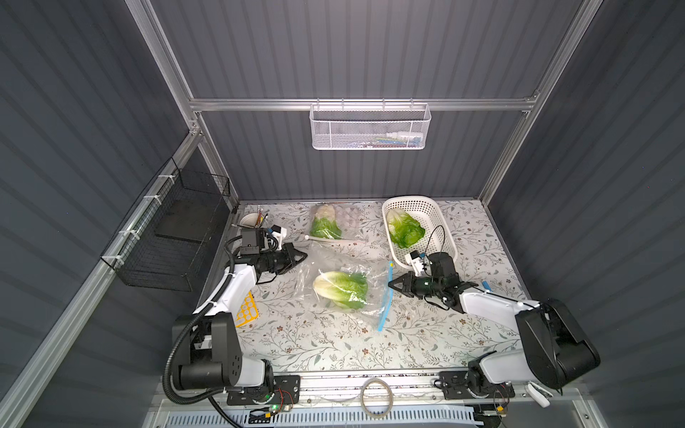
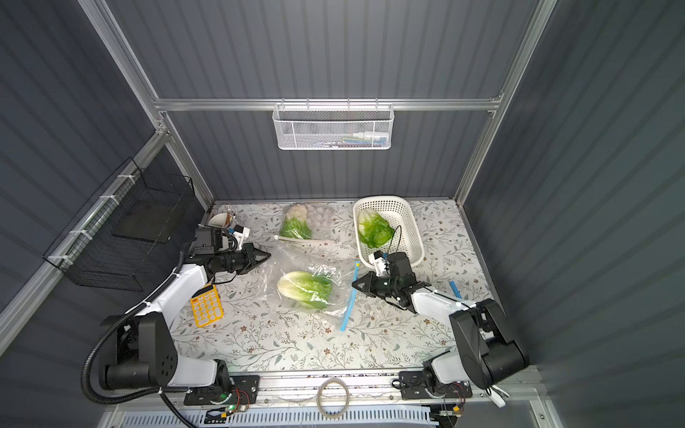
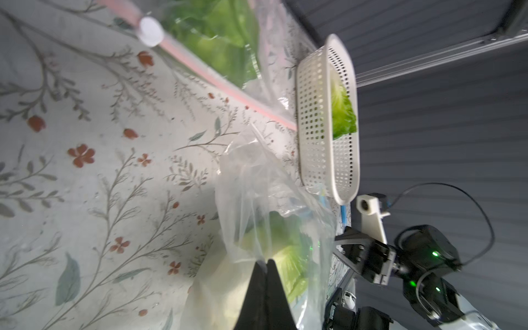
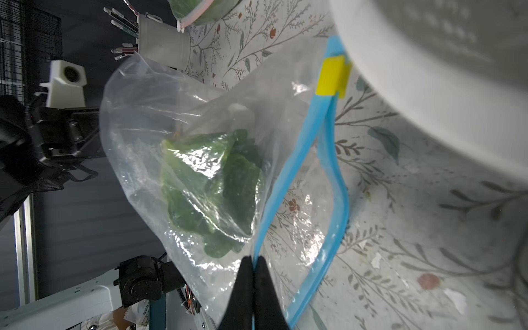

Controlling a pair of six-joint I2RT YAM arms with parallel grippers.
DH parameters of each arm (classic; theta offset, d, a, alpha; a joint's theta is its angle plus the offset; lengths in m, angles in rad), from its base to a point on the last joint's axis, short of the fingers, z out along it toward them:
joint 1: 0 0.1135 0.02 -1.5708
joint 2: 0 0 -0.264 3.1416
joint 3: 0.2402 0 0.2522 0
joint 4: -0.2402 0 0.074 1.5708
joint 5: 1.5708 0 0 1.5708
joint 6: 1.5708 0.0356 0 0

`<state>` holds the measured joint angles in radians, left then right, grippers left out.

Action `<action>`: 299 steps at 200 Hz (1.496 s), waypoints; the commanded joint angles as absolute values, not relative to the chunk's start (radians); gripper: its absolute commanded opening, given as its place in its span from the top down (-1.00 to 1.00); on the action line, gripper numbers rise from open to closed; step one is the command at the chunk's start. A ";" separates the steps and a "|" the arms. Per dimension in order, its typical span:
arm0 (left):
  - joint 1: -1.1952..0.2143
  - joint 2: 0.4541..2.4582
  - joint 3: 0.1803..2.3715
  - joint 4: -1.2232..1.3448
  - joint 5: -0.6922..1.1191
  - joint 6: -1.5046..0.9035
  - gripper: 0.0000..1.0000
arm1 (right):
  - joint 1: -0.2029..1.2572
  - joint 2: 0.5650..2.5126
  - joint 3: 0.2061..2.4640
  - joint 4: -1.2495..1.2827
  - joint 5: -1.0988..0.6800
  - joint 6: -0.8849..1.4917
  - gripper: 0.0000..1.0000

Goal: Open the zip-top bag and take out the chinese cabbages
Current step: Adjust the zipper food storage bag at the center of the board, then pick up the Chinese cabbage from the zipper food storage bag.

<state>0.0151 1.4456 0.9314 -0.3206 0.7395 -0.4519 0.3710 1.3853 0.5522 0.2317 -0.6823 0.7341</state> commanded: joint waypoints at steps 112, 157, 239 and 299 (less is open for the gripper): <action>0.026 1.580 0.953 -0.468 0.602 -0.407 1.00 | 0.334 1.330 0.518 0.260 -0.705 0.753 0.29; 0.026 1.613 0.959 -0.483 0.592 -0.407 1.00 | 0.313 1.294 0.443 0.314 -0.694 0.790 0.23; 0.026 1.636 0.966 -0.498 0.581 -0.401 1.00 | 0.359 1.464 0.405 0.644 -0.762 0.927 0.95; 0.026 1.640 0.963 -0.491 0.595 -0.402 1.00 | 0.425 1.644 0.429 0.917 -0.816 1.056 0.72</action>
